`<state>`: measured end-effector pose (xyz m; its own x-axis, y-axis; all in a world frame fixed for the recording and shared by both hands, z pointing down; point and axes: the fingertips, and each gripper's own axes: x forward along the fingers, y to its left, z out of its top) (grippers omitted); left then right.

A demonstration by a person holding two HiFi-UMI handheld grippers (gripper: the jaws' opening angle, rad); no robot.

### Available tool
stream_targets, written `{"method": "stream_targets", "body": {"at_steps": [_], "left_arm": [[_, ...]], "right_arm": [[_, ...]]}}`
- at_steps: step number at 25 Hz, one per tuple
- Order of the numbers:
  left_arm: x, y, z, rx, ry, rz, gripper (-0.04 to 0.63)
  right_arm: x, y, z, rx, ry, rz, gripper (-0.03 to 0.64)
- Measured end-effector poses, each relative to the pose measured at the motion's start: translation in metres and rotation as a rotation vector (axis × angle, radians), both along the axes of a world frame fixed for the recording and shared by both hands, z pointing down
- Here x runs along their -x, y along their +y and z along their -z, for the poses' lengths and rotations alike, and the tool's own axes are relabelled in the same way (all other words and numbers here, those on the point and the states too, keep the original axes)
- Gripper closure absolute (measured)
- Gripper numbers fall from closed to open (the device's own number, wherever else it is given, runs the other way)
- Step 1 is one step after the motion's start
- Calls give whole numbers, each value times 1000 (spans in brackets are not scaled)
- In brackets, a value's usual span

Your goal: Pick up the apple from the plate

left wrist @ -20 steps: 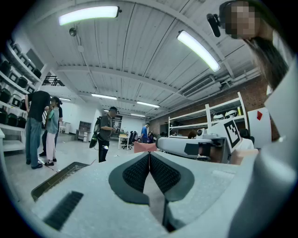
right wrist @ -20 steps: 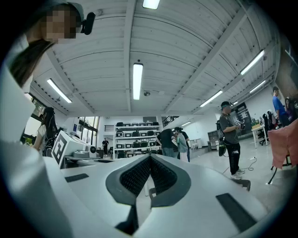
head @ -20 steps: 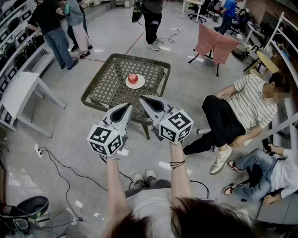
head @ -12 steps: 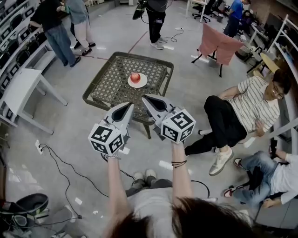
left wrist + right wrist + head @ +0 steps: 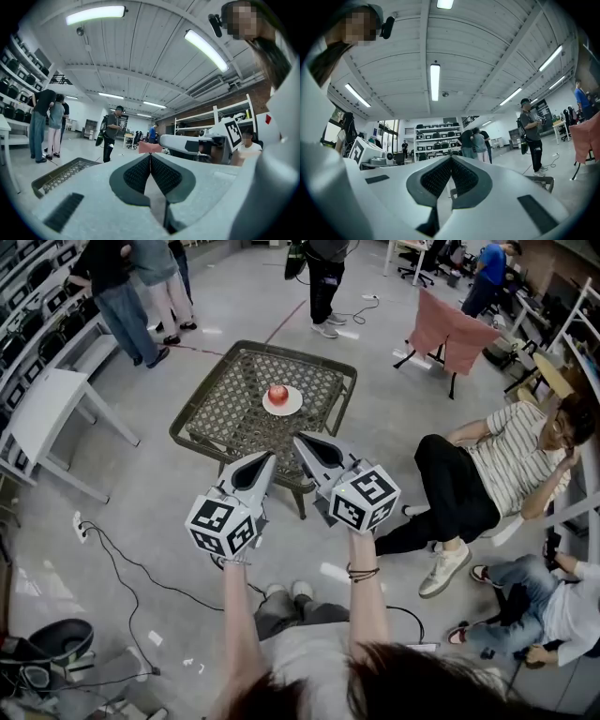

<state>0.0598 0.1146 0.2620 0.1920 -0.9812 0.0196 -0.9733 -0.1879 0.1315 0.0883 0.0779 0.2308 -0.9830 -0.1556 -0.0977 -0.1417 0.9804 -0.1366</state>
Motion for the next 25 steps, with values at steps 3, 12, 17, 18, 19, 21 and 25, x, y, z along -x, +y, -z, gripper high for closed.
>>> {"method": "stream_targets", "body": {"at_steps": [3,12,17,18,19,21,25], "left_arm": [[5,0,-4,11,2,9,583],[35,-7,-10,17,15,25,583],[48,-24,-9,14,28,-32,583],[54,-28,-8,14,30,-45,583],[60,-33,-8,16,28,-55,583],[72,-44,-10,27,16,-78,583],[96,-66,-16,34,20,-116,583]], "right_arm": [[6,-2,-5,18,0,5,607],[31,-10,-15,31,12,6,607],[46,-27,-13,32,16,-22,607],[52,-31,-12,35,13,-30,607],[58,-36,-12,39,11,-40,607],[69,-46,-14,46,12,-63,607],[88,-67,-23,61,17,-109,607]]}}
